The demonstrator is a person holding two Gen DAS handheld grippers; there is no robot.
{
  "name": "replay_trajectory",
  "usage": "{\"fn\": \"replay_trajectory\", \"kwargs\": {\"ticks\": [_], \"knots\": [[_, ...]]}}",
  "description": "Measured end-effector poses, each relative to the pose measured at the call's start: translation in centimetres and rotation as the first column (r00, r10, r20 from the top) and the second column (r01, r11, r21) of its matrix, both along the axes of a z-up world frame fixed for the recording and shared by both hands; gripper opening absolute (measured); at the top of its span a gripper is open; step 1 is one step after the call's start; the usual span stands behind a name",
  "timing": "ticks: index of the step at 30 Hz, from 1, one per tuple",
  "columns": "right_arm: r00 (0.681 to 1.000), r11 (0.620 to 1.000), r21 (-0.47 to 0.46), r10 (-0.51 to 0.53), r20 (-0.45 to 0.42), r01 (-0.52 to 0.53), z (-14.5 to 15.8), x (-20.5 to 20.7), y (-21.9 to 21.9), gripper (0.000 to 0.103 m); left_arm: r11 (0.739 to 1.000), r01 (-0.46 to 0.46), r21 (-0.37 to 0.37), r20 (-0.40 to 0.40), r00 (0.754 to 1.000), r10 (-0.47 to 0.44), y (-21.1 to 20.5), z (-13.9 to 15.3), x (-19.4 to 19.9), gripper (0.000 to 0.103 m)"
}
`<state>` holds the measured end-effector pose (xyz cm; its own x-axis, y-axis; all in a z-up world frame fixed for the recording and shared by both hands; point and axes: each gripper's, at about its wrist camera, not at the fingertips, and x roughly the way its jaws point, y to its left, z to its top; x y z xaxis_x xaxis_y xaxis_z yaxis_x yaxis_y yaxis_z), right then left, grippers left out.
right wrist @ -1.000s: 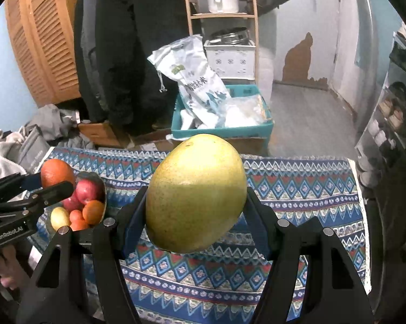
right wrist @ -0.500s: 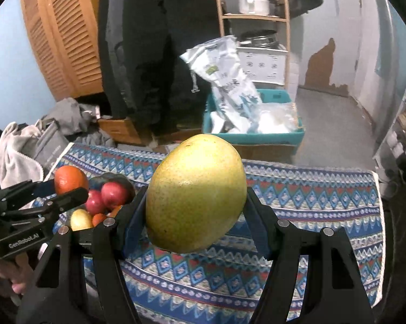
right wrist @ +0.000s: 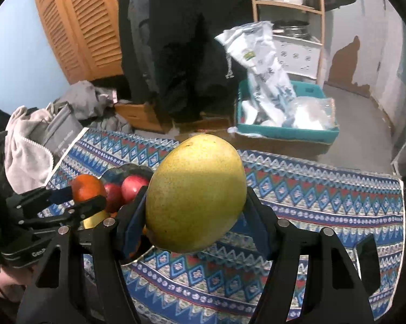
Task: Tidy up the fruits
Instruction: 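Carry the mango over the bowl with the right tool while the left tool carries the orange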
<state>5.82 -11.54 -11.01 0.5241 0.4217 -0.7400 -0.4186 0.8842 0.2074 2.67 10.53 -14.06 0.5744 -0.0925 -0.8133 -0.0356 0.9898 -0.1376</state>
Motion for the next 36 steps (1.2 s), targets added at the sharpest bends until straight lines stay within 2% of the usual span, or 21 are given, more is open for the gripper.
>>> {"fn": "replay_trajectory", "kwargs": {"ticks": [10, 15, 16, 18, 26, 36], "knots": [[0.998, 0.998, -0.013, 0.056, -0.041, -0.057, -1.9, 0.8, 3.7, 0.068, 1.000, -0.014, -0.017, -0.075, 0.997, 0.013, 2.1, -3.4, 0.8, 0.048], [0.996, 0.997, -0.021, 0.068, -0.055, -0.069, -2.5, 0.9, 4.6, 0.068, 1.000, -0.018, -0.011, -0.106, 0.994, 0.016, 2.5, -4.0, 1.1, 0.048], [0.996, 0.997, -0.022, 0.070, -0.058, -0.072, -2.6, 0.9, 4.8, 0.068, 1.000, -0.020, -0.009, -0.102, 0.995, 0.019, 2.6, -4.0, 1.0, 0.049], [0.995, 0.997, -0.023, 0.074, -0.061, -0.075, -2.7, 0.9, 5.0, 0.068, 1.000, -0.030, -0.009, -0.091, 0.995, 0.029, 2.8, -3.6, 0.8, 0.057], [0.990, 0.993, -0.023, 0.114, -0.081, -0.116, -3.2, 0.7, 7.0, 0.068, 0.995, -0.099, 0.011, -0.044, 0.994, 0.099, 5.5, -1.0, -0.7, 0.066], [0.972, 0.977, -0.043, 0.200, -0.125, -0.207, -5.3, -0.1, 11.1, 0.068, 0.978, -0.208, -0.004, -0.038, 0.977, 0.208, 9.6, -0.3, -2.7, 0.066]]}}
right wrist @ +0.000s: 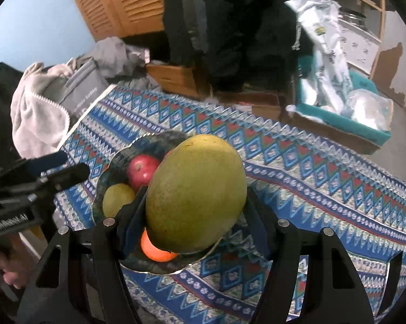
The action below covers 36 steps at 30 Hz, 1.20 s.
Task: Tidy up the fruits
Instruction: 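Carry the mango over the bowl with the right tool while the left tool carries the orange, then lower the mango into the bowl and open the right tool while the left tool releases its orange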
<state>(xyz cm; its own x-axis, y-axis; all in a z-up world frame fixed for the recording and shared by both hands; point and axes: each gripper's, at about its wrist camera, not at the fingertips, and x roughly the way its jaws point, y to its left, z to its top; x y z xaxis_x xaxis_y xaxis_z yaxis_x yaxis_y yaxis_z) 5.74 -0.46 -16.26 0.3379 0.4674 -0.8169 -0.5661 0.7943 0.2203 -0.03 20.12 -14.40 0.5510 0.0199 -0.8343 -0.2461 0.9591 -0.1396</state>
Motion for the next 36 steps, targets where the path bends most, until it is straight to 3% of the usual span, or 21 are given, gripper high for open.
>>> {"fn": "replay_trajectory", "kwargs": {"ticks": [10, 19, 25, 28, 36], "knots": [[0.995, 0.997, -0.035, 0.062, -0.078, -0.065, -3.3, -1.0, 3.1, 0.068, 0.999, -0.036, 0.002, -0.019, 0.999, 0.036, 1.9, -0.7, -1.1, 0.066], [0.987, 0.989, -0.052, 0.137, -0.080, -0.141, -4.1, -3.0, 6.3, 0.068, 0.998, -0.063, -0.003, -0.011, 0.998, 0.063, 2.9, -0.4, -1.8, 0.066], [0.980, 0.985, -0.068, 0.149, -0.130, -0.158, -5.4, -3.1, 7.3, 0.069, 0.997, -0.074, -0.014, -0.014, 0.997, 0.074, 3.5, -0.5, -2.0, 0.067], [0.979, 0.987, -0.015, 0.156, -0.129, -0.160, -4.9, -3.2, 7.0, 0.071, 0.997, -0.074, -0.015, -0.013, 0.997, 0.074, 3.5, -0.4, -2.1, 0.067], [0.985, 0.990, -0.014, 0.139, -0.105, -0.141, -3.5, -3.0, 6.8, 0.071, 0.998, -0.056, -0.005, -0.002, 0.998, 0.056, 2.8, 0.2, -2.1, 0.067]]}}
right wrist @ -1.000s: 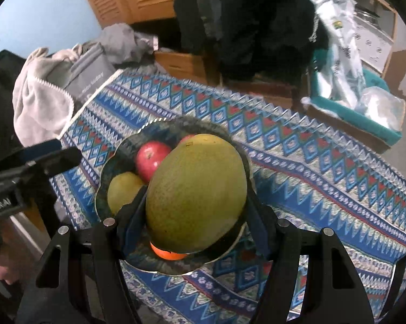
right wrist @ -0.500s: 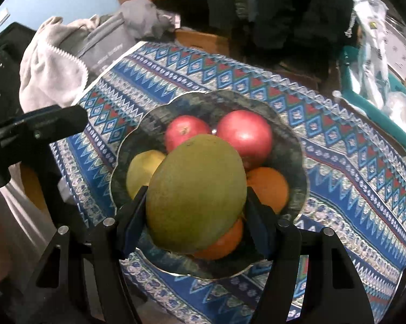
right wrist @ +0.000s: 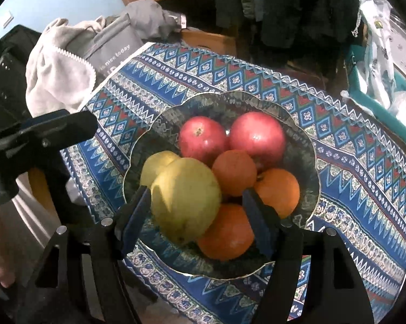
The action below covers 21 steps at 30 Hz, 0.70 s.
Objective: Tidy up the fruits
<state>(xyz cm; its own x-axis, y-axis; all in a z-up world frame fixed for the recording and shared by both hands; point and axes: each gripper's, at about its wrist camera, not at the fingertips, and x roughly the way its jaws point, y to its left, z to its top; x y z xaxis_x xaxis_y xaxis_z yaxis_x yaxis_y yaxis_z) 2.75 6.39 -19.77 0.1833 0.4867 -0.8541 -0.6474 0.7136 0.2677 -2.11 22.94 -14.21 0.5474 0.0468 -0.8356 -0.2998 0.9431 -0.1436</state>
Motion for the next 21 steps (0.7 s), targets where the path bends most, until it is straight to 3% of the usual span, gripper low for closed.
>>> {"fn": "replay_trajectory", "kwargs": {"ticks": [8, 21], "knots": [[0.997, 0.997, 0.023, -0.071, 0.036, 0.070, 2.4, 0.5, -2.5, 0.071, 0.999, 0.024, 0.022, 0.031, 0.999, -0.025, -1.1, 1.4, -0.2, 0.067], [0.958, 0.975, 0.043, -0.224, 0.178, 0.219, 9.4, 0.8, -8.1, 0.072, 0.994, 0.075, 0.077, 0.137, 0.987, -0.085, -4.4, 5.9, -0.8, 0.080]]}}
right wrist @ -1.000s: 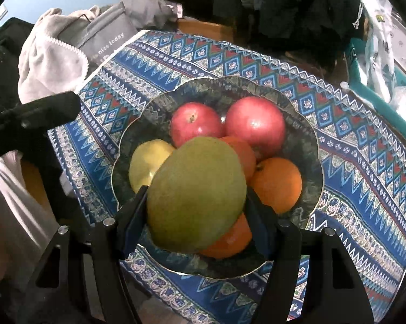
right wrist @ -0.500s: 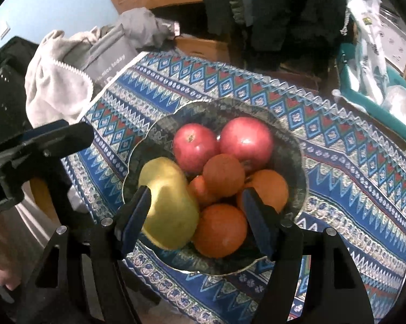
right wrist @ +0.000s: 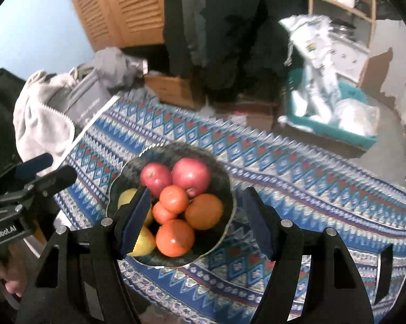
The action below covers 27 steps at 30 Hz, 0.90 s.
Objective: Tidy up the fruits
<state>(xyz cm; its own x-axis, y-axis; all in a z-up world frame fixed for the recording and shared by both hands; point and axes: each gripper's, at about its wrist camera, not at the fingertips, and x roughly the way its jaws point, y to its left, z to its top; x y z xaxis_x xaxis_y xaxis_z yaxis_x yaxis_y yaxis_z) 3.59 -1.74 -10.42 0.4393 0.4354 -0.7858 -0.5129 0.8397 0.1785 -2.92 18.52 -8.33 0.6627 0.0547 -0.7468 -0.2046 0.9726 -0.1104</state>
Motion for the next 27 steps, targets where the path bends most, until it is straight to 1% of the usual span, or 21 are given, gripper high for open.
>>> {"fn": "replay_trajectory", "kwargs": {"ticks": [3, 5, 7, 8, 10, 13, 14, 17, 20, 27], "knots": [[0.999, 1.000, 0.005, -0.026, 0.041, 0.026, 1.7, -0.4, -1.2, 0.077, 1.000, 0.025, 0.009, 0.027, 0.999, -0.025, -1.0, 1.1, -0.1, 0.081], [0.997, 0.999, 0.010, -0.042, 0.069, 0.041, 2.9, -0.7, -2.0, 0.077, 0.999, 0.035, 0.014, 0.037, 0.999, -0.036, -1.5, 1.6, -0.3, 0.081], [0.994, 0.999, 0.010, -0.054, 0.094, 0.054, 3.9, -1.0, -2.7, 0.077, 0.999, 0.048, 0.017, 0.046, 0.998, -0.048, -2.1, 2.1, -0.4, 0.084], [0.992, 0.998, 0.006, -0.059, 0.111, 0.059, 4.4, -1.2, -3.0, 0.077, 0.998, 0.053, 0.021, 0.054, 0.997, -0.054, -2.5, 2.4, -0.5, 0.087], [0.988, 0.997, -0.004, -0.075, 0.137, 0.076, 5.2, -1.5, -3.5, 0.080, 0.998, 0.055, 0.033, 0.066, 0.996, -0.057, -3.0, 2.9, -0.7, 0.087], [0.981, 0.995, 0.007, -0.096, 0.167, 0.097, 6.3, -2.1, -4.3, 0.083, 0.997, 0.068, 0.042, 0.092, 0.993, -0.071, -3.8, 3.9, -0.9, 0.087], [0.980, 0.995, 0.010, -0.101, 0.173, 0.101, 6.6, -2.2, -4.6, 0.083, 0.997, 0.074, 0.039, 0.100, 0.992, -0.077, -4.1, 4.2, -0.9, 0.088], [0.972, 0.992, 0.011, -0.128, 0.197, 0.128, 7.5, -2.6, -5.7, 0.086, 0.996, 0.083, 0.035, 0.121, 0.989, -0.086, -4.8, 5.1, -1.1, 0.094], [0.964, 0.987, 0.021, -0.159, 0.212, 0.158, 8.2, -2.9, -6.9, 0.086, 0.995, 0.094, 0.042, 0.141, 0.985, -0.099, -5.6, 6.0, -1.2, 0.100], [0.950, 0.979, 0.011, -0.202, 0.239, 0.205, 8.8, -3.5, -9.2, 0.086, 0.987, 0.130, 0.091, 0.166, 0.976, -0.143, -8.1, 7.3, -1.6, 0.102]]}}
